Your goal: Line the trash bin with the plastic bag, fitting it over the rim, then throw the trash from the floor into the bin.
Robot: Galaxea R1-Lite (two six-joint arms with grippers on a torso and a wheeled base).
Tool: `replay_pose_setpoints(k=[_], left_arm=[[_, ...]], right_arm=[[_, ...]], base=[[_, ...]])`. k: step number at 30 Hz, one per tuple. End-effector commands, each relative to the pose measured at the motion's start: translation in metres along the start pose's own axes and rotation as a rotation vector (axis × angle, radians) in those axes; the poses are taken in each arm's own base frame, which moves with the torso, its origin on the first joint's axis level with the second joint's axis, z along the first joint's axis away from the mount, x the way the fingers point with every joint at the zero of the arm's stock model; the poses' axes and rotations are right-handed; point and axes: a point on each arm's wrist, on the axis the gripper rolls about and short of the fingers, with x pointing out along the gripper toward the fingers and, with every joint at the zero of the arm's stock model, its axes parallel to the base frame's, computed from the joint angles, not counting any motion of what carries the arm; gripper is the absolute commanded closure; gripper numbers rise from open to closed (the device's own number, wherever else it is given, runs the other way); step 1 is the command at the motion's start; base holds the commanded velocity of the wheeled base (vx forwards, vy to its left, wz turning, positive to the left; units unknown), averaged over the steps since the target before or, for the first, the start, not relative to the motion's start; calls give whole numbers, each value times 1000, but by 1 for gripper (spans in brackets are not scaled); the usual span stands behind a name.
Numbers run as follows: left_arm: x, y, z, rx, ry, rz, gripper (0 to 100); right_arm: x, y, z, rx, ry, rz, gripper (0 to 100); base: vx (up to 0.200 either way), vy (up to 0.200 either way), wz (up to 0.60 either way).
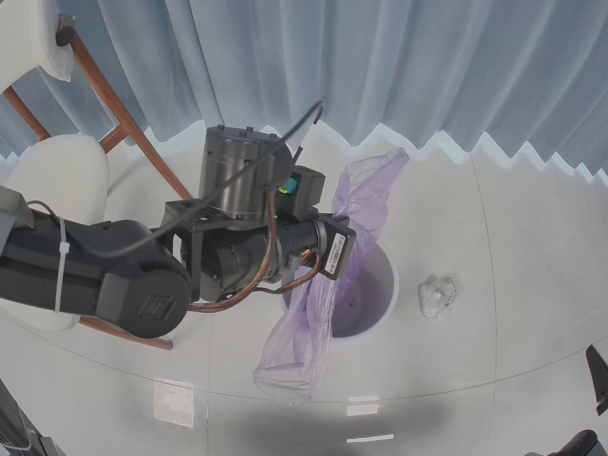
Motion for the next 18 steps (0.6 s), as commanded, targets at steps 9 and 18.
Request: replay_pose_setpoints(k=[9, 18], left_arm=[[18, -39, -43, 350, 65, 24, 100], [25, -48, -51, 359, 77, 23, 100]], right_arm=[[200, 50, 44, 458, 641, 189, 0], [265, 83, 29, 551, 750, 179, 0]], base=[[0, 0, 0], [0, 0, 0]])
